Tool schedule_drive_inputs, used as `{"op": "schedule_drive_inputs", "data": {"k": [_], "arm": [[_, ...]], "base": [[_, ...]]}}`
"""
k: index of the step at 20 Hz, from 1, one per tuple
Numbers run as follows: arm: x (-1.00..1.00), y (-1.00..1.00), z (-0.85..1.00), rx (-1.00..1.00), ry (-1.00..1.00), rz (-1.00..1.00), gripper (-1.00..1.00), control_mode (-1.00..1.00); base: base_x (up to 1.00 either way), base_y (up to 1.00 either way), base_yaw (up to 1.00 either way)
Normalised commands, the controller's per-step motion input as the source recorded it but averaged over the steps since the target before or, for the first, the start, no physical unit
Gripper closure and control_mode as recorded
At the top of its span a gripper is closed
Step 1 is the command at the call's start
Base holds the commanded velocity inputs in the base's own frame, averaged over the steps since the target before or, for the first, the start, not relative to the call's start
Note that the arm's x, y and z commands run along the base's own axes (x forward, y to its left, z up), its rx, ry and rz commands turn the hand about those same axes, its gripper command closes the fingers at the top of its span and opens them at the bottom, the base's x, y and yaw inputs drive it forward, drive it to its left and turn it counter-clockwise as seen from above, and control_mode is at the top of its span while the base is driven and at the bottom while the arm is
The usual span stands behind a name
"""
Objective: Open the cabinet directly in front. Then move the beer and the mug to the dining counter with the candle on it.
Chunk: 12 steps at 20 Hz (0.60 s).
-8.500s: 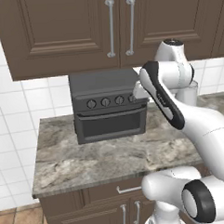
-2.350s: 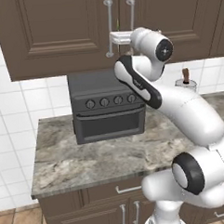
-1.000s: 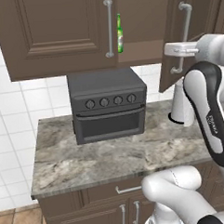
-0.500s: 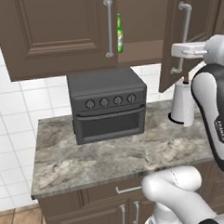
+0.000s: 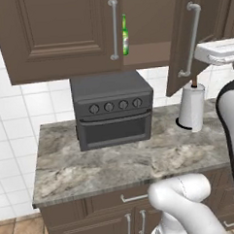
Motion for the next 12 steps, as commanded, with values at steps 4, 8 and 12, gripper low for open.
{"op": "schedule_drive_inputs", "data": {"k": [4,8,12], "arm": [[-0.43,0.23,0.18,-0.21,-0.08,0.00,-1.00,-1.00],[-0.24,0.55,0.00,-0.30,-0.01,-0.02,-1.00,-1.00],[-0.21,0.64,0.00,-0.33,0.00,-0.10,-1.00,-1.00]], "base": [[0.00,0.00,0.00],[0.00,0.00,0.00],[0.00,0.00,0.00]]}}
